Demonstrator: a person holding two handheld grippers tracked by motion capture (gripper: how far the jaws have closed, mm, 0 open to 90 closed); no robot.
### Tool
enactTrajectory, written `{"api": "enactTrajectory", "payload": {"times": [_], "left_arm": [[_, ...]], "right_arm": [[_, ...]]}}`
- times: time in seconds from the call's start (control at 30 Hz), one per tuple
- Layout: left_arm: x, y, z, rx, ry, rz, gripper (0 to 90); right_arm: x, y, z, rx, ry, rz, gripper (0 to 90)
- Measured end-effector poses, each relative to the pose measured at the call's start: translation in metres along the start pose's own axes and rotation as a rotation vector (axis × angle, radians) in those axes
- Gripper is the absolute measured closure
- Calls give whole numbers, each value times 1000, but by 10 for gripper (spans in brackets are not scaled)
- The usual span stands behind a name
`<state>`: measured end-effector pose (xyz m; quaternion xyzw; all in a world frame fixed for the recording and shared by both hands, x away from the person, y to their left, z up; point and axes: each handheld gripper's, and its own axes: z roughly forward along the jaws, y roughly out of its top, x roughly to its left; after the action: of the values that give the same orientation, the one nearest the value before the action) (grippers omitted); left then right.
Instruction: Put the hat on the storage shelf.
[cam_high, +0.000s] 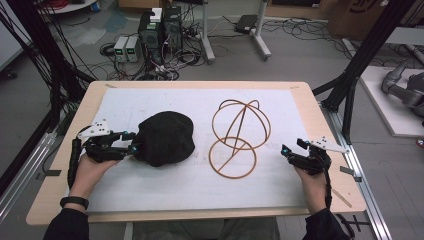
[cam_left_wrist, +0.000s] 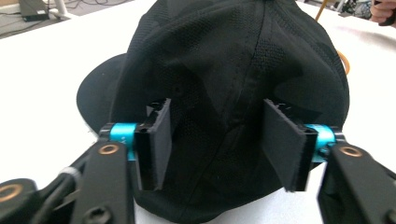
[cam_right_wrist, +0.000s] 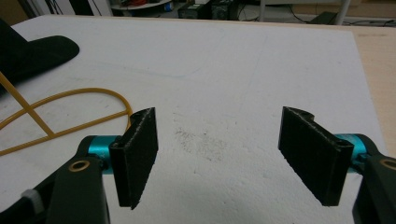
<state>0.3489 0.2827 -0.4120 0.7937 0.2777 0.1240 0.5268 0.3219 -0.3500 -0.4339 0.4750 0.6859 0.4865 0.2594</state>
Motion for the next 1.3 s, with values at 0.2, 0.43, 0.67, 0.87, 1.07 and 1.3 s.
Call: {"api": "enactTrajectory", "payload": {"times": [0.2, 0.43, 0.67, 0.87, 1.07, 1.3], "left_arm": [[-6, 3, 3, 19, 20, 68, 779], [-11, 6, 2, 10, 56, 69, 882], [-11, 10, -5, -104, 27, 6, 886], [-14, 18, -10, -190, 7, -25, 887], [-21, 30, -13, -255, 2, -33, 889], [-27, 41, -16, -331, -6, -46, 890]], "right_arm": [[-1, 0, 0, -4, -2, -3, 284], [-1, 0, 0, -4, -2, 1, 284], [-1, 0, -1, -4, -3, 3, 284], [0, 0, -1, -8, -6, 1, 284], [0, 1, -2, -10, -8, 6, 285], [0, 1, -2, -8, -8, 4, 285]]}}
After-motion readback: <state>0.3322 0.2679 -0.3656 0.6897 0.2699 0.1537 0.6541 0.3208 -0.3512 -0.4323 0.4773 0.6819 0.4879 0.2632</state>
